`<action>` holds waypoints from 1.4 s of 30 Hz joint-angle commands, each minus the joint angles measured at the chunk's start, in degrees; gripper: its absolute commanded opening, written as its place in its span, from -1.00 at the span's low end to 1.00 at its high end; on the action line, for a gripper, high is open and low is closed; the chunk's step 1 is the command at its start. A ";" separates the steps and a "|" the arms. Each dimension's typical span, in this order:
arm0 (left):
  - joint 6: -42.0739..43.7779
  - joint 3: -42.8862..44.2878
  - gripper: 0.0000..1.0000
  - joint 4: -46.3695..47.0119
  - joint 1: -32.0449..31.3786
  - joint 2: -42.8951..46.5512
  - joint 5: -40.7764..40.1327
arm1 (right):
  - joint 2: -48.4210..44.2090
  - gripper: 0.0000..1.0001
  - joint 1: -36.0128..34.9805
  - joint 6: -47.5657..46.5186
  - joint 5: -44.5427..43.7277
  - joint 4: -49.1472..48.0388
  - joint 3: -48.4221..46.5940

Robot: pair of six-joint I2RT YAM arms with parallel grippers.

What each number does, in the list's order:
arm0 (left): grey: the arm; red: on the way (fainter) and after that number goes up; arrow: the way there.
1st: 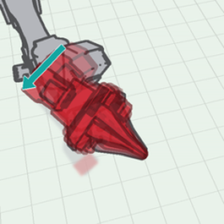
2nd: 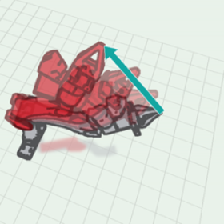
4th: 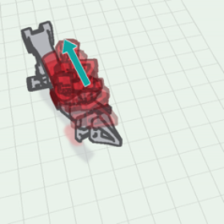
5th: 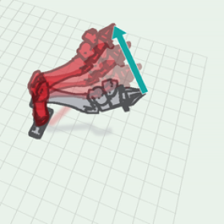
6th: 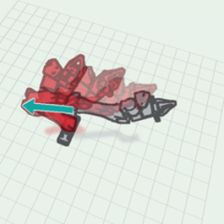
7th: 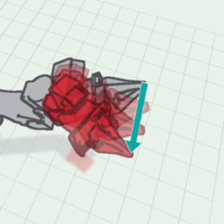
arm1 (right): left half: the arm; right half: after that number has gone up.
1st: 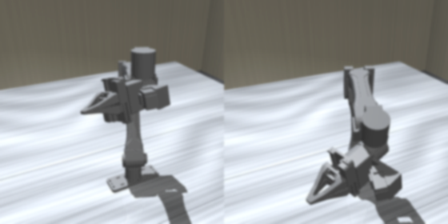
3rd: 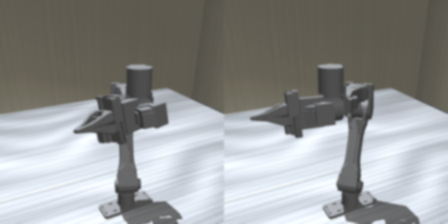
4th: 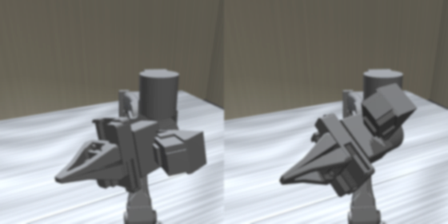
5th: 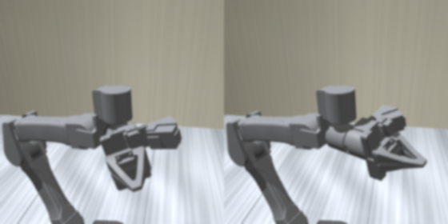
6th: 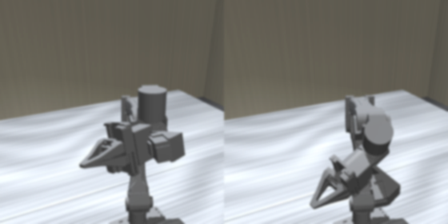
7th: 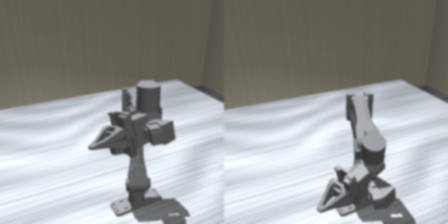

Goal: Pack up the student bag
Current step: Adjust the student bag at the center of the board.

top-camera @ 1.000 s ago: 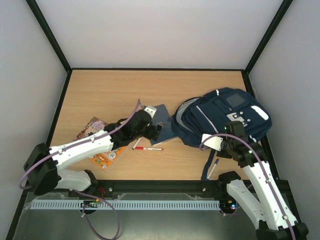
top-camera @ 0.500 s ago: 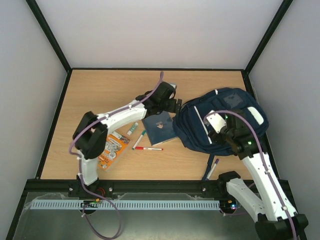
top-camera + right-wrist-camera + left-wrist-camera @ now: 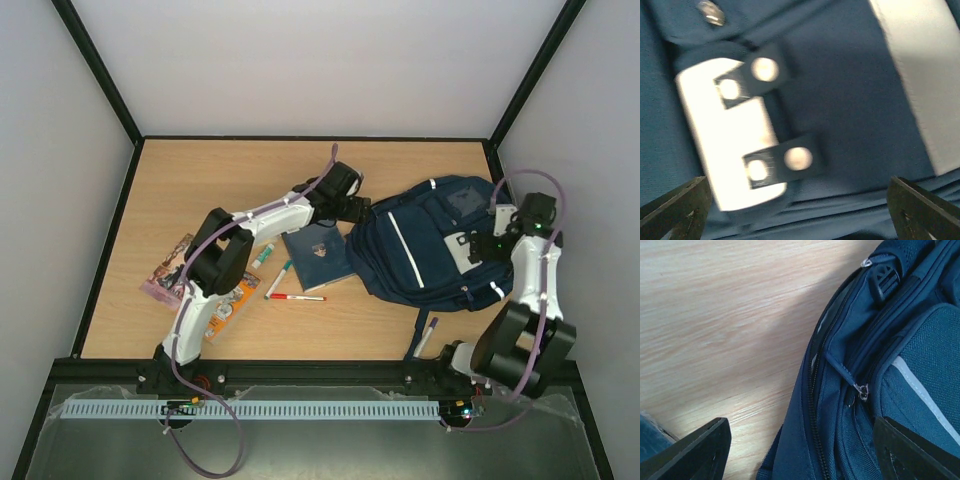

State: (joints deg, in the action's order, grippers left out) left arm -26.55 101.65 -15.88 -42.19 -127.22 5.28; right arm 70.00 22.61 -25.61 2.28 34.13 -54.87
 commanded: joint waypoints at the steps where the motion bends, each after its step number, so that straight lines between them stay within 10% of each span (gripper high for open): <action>1: -0.52 1.75 0.62 -1.43 -0.32 -1.34 1.47 | 8.95 1.00 8.95 0.72 7.19 4.28 -4.08; 20: 5.97 -10.49 0.62 0.57 -12.21 3.51 7.73 | 30.92 0.79 10.11 0.57 10.14 2.35 -10.22; 42: -0.09 -32.31 0.57 7.49 -26.56 13.57 -0.23 | 42.97 0.68 -7.13 10.52 8.93 -0.51 -24.28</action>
State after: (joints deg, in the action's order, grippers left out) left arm -26.81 71.48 -6.57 -66.00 -113.54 2.39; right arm 109.51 17.47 -18.90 6.33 32.91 -78.59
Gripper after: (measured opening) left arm 0.787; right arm 0.844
